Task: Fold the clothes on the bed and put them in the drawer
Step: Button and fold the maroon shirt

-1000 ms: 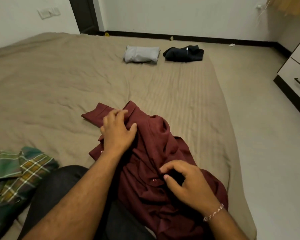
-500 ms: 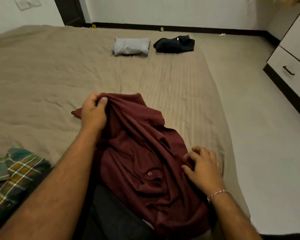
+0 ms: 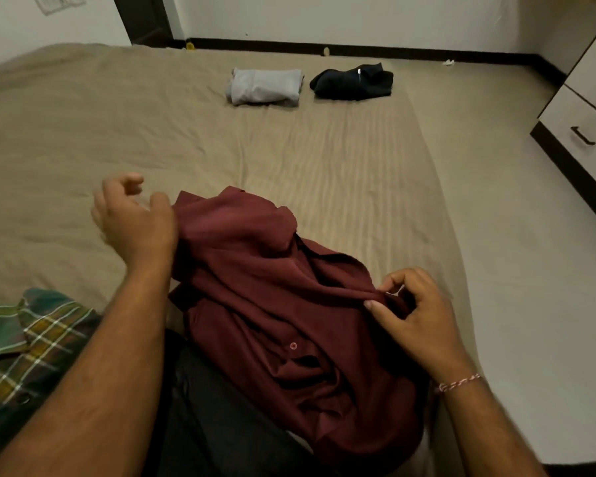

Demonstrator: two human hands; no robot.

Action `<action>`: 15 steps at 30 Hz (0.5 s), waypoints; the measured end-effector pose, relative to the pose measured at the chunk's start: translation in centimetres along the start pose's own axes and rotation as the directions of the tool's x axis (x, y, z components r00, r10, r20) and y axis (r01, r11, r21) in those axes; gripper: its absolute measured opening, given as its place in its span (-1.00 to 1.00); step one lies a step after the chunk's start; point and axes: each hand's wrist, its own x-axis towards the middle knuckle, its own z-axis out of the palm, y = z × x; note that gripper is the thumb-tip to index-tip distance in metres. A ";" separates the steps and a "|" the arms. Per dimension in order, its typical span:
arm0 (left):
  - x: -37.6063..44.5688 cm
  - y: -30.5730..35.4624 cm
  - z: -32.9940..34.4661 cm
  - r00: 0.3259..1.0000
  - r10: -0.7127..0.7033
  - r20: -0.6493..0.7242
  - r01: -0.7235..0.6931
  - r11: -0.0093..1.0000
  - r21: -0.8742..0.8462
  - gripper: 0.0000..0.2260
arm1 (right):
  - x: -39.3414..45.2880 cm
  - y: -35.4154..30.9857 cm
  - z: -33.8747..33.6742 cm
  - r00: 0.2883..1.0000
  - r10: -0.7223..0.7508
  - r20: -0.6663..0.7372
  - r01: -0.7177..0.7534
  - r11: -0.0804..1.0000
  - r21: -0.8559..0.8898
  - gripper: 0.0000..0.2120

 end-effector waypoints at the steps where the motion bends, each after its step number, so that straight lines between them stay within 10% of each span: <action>1: -1.1 1.1 -0.1 0.971 0.228 0.073 -0.226 0.973 -0.037 -0.71 | 0.0 0.0 -0.1 0.996 0.087 0.034 -0.088 0.995 0.035 -0.79; 2: -2.4 2.3 0.0 0.875 0.427 0.226 -0.401 0.903 -0.154 -0.71 | 0.1 0.1 0.0 0.975 0.214 0.058 -0.218 0.974 0.069 -0.84; 4: -5.1 3.5 0.8 0.439 0.623 0.648 -0.584 0.746 -0.321 -0.69 | 0.0 0.5 0.3 0.889 0.443 0.115 -0.444 0.896 -0.020 -0.85; 6: -7.1 2.5 2.0 0.063 0.446 0.893 -0.739 0.623 -0.259 -0.54 | -0.4 1.3 0.4 0.834 0.523 0.178 -0.482 0.846 -0.229 -0.78; 9: -6.9 0.4 2.7 0.115 0.179 0.977 -0.851 0.525 0.004 -0.63 | -0.6 1.8 0.1 0.792 0.530 0.303 -0.541 0.839 -0.054 -0.91; 11: -5.8 0.0 2.3 0.214 0.204 0.955 -0.771 0.636 0.037 -0.91 | -0.6 1.4 -0.1 0.813 0.501 0.296 -0.571 0.784 0.242 -0.81; 15: -4.5 0.1 0.3 0.409 0.368 0.835 -0.569 0.818 -0.082 -0.85 | 0.1 1.2 -1.2 0.797 0.586 -0.143 -0.408 0.698 0.589 -0.77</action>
